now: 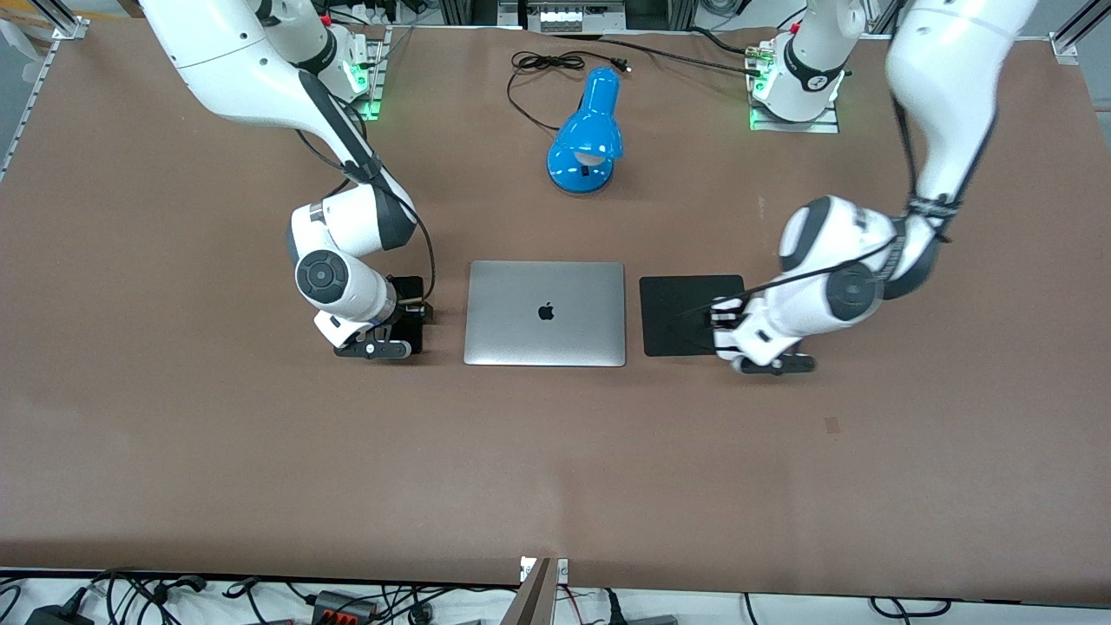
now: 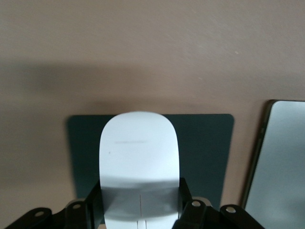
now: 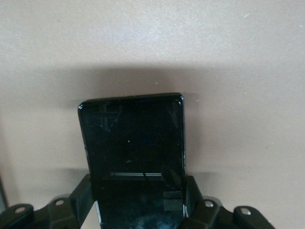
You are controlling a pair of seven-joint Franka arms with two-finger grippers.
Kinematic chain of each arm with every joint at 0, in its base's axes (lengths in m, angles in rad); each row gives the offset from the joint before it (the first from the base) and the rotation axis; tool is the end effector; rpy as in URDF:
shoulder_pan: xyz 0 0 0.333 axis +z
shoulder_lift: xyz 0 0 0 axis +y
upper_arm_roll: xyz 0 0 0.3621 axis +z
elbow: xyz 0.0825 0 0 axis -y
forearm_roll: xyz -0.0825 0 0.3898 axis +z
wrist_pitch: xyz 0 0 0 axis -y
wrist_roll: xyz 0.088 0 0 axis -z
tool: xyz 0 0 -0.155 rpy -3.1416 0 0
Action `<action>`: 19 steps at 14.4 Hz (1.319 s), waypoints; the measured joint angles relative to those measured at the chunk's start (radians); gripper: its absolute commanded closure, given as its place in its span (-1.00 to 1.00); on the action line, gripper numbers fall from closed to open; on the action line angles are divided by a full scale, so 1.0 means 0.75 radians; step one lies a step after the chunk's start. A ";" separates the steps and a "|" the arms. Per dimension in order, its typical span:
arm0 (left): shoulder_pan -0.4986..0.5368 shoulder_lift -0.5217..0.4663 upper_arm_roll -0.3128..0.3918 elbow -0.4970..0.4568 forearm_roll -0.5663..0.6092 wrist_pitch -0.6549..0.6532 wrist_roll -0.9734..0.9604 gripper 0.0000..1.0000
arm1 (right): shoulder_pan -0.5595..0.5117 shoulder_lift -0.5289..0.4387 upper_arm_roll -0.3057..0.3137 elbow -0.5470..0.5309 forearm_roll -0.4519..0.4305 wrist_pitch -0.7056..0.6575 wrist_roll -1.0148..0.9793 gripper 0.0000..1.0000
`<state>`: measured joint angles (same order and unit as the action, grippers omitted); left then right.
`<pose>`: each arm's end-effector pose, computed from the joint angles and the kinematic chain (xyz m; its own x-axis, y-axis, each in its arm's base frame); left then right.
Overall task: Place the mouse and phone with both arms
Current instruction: 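Set the phone beside the laptop while the left gripper lowers the mouse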
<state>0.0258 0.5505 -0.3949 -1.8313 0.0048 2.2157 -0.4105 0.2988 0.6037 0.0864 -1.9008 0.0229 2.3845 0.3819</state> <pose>0.6146 -0.2225 0.2302 0.9786 0.0640 -0.1958 0.0907 -0.9873 0.1306 0.5940 0.2407 0.1570 0.9907 -0.0254 -0.1335 -0.0275 -0.9995 -0.0138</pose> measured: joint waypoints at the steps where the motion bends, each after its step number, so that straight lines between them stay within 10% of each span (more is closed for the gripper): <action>1: -0.013 0.016 0.001 -0.009 0.015 0.033 -0.016 0.35 | 0.006 0.008 0.000 0.011 0.000 0.000 0.019 0.77; 5: -0.020 0.044 0.004 -0.077 0.054 0.153 -0.073 0.32 | 0.013 0.021 0.000 0.034 0.001 -0.001 0.060 0.74; 6: -0.028 0.046 0.004 -0.086 0.092 0.159 -0.082 0.30 | 0.013 0.021 0.000 0.035 0.001 -0.001 0.066 0.27; 7: -0.035 0.048 0.004 -0.092 0.140 0.161 -0.101 0.30 | 0.013 0.022 0.000 0.036 0.002 -0.001 0.075 -0.99; 13: -0.057 0.052 0.004 -0.112 0.204 0.166 -0.163 0.30 | 0.013 0.013 0.001 0.130 0.023 -0.060 0.113 -1.00; 19: -0.060 0.066 0.006 -0.201 0.205 0.327 -0.173 0.10 | -0.063 -0.189 -0.021 0.393 0.028 -0.647 0.125 -1.00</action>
<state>-0.0193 0.5996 -0.3901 -1.9820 0.1582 2.4608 -0.5406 0.2518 0.4622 0.0703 -1.6062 0.0442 1.8990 0.4755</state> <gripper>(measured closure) 0.388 0.000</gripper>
